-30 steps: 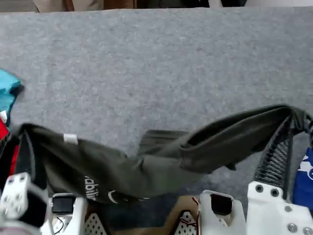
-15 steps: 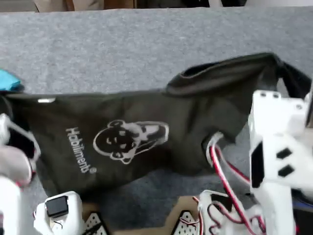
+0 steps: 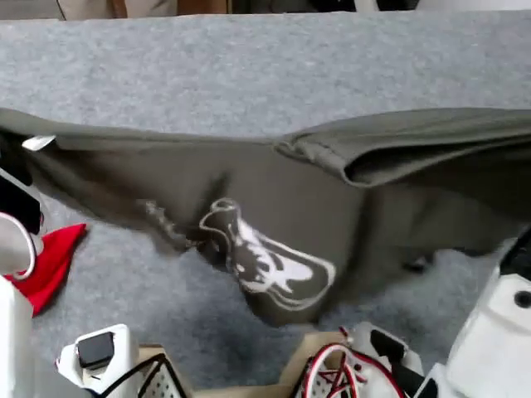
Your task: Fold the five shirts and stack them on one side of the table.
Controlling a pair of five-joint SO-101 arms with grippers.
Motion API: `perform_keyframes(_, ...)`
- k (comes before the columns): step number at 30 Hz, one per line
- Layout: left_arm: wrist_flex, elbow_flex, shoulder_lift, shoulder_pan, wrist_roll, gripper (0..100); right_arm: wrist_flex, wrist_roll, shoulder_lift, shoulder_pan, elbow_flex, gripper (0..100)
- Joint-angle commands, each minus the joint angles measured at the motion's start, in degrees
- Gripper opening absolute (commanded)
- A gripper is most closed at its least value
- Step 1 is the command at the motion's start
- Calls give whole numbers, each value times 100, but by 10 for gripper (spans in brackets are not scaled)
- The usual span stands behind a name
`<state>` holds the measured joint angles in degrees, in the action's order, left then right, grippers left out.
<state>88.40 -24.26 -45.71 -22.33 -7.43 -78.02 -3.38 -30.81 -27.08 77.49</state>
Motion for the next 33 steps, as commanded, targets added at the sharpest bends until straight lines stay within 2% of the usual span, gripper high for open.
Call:
perform_keyframes(1,-123,-404,92,-62,-18,19,510,-378,101,-259,13,6)
perform_keyframes(8,-123,-958,92,-70,413,19,659,-404,268,-251,-558,6)
perform_keyframes(13,-123,-888,154,-62,396,19,615,-440,435,233,-1543,6)
perform_keyframes(17,-563,-26,163,-62,387,20,668,-440,514,611,-2492,6)
perform_keyframes(20,-1565,1398,163,-62,387,20,791,-413,602,936,-3187,5)
perform_keyframes(25,-3710,3701,163,-53,396,20,1398,-404,804,1393,-4497,5)
perform_keyframes(28,-5116,4941,171,202,440,20,2040,-404,980,1613,-5402,5)
perform_keyframes(33,-7473,6822,171,747,1108,20,3455,-404,1376,1947,-6914,5)
